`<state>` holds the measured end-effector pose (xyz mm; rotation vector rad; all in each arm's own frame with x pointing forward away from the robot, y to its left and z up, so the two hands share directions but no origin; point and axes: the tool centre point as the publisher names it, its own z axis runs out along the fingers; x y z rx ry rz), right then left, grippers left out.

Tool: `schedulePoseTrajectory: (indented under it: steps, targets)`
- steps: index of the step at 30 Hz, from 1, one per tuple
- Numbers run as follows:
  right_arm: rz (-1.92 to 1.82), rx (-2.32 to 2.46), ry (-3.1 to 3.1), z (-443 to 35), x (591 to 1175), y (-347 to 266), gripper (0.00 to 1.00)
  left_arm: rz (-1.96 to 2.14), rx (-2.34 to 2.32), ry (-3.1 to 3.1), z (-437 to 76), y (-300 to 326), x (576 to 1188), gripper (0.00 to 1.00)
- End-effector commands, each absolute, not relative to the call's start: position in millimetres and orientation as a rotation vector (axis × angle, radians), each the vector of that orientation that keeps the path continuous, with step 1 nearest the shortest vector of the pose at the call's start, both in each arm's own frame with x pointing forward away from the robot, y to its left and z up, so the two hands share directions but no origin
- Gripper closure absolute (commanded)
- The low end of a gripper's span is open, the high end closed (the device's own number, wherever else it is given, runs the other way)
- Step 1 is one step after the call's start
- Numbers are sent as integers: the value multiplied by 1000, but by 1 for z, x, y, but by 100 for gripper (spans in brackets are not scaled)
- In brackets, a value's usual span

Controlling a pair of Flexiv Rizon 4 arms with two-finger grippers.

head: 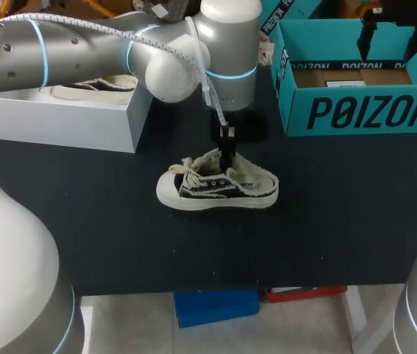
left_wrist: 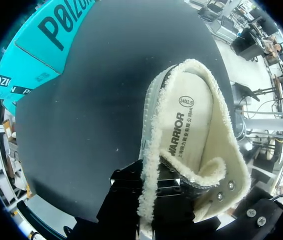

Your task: Take the shoe out of the shoebox, open the shoe tongue, remove and reinsert the insole, then place the shoe into the shoebox

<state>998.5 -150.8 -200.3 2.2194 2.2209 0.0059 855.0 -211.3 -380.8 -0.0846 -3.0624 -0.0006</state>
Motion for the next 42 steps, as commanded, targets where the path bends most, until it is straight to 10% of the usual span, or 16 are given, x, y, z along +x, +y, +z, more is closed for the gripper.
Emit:
schedulePoseTrajectory:
  steps: [1,2,3,4,5,23,42]
  targets:
    - [3,2220,2221,-200,999,-150,0,-20,-78,-3062,-406,-220,858,100]
    - [3,2220,2221,-200,999,-150,0,-20,-78,-3062,-407,-220,858,100]
    - [3,2220,2221,-200,999,-150,0,-29,-75,-3061,-408,-219,858,73]
    - [3,2220,2221,-200,999,-150,0,-39,-74,-3063,-409,-219,858,18]
    - [3,2220,2221,-200,999,-150,0,-38,-75,-3063,-409,-218,857,0]
    - [3,2220,2221,-200,999,-150,0,529,-55,-3027,-252,-187,812,0]
    - [3,2220,2221,-200,999,-150,0,999,-7,-2881,-243,-60,799,0]
